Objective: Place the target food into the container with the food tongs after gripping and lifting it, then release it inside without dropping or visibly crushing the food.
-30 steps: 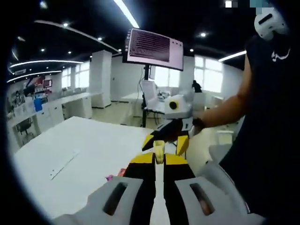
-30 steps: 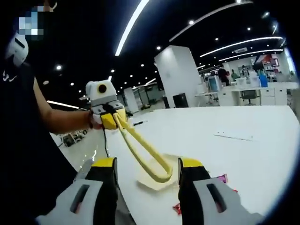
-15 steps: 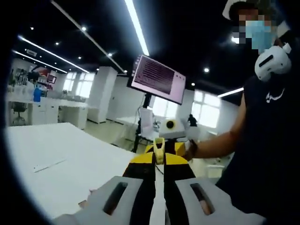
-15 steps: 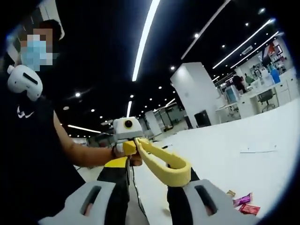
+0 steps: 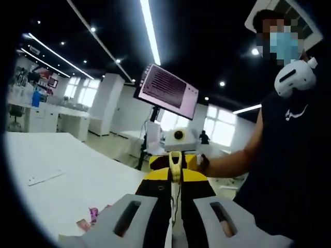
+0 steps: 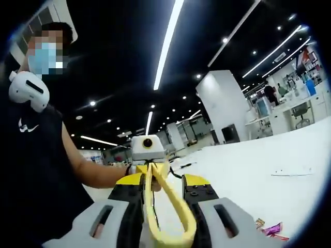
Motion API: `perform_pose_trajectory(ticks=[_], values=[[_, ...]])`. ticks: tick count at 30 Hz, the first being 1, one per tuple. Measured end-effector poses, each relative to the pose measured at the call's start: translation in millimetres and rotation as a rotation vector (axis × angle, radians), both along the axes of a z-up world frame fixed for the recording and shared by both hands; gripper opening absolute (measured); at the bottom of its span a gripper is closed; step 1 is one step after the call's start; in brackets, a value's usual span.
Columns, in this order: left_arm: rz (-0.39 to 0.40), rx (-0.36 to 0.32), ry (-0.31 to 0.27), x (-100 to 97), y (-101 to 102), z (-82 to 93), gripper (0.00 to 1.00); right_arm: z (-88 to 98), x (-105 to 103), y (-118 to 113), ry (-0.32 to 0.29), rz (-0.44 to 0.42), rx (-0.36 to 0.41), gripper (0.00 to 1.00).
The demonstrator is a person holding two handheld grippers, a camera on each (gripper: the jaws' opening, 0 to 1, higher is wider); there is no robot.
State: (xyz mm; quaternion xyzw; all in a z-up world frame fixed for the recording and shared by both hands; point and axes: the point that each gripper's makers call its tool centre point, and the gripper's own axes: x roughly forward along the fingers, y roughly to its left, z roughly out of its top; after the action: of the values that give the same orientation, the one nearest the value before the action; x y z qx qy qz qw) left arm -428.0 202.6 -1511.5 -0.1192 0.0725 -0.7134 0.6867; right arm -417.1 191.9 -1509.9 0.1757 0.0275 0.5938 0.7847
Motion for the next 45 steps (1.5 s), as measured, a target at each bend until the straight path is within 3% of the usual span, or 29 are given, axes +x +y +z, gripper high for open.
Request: perform_pose_trajectory(ticks=[11,15,18,24,26,36,42,45], values=[[-0.015,0.047,-0.026,-1.3,2,-9.2,0.00,5.9,-11,4,-0.045,0.058,-0.026,0.20],[-0.030,0.042,-0.016,-4.5,2,-10.3,0.00,17.3,-13,5,-0.052,0.074,0.009,0.20],[-0.020,-0.040,0.022,-2.4,4,2.7,0.00,23.5,-14,6,-0.064,0.092,0.012,0.20],[-0.024,-0.039,0.019,-3.9,-1,4.2,0.00,29.4,-14,8,-0.079,0.097,0.017,0.20],[-0.019,-0.046,0.015,-4.5,-3,5.1,0.00,25.3,-14,13,-0.091,0.094,-0.021,0.20],[0.007,-0.141,0.033,3.0,2,26.9,0.00,20.5,-14,16,-0.037,0.117,-0.015,0.27],[0.033,-0.232,0.057,11.5,7,47.0,0.00,14.5,-15,21,-0.019,0.120,-0.006,0.24],[0.040,-0.205,0.044,13.0,6,41.6,0.00,18.9,-15,20,-0.023,0.113,0.015,0.19]])
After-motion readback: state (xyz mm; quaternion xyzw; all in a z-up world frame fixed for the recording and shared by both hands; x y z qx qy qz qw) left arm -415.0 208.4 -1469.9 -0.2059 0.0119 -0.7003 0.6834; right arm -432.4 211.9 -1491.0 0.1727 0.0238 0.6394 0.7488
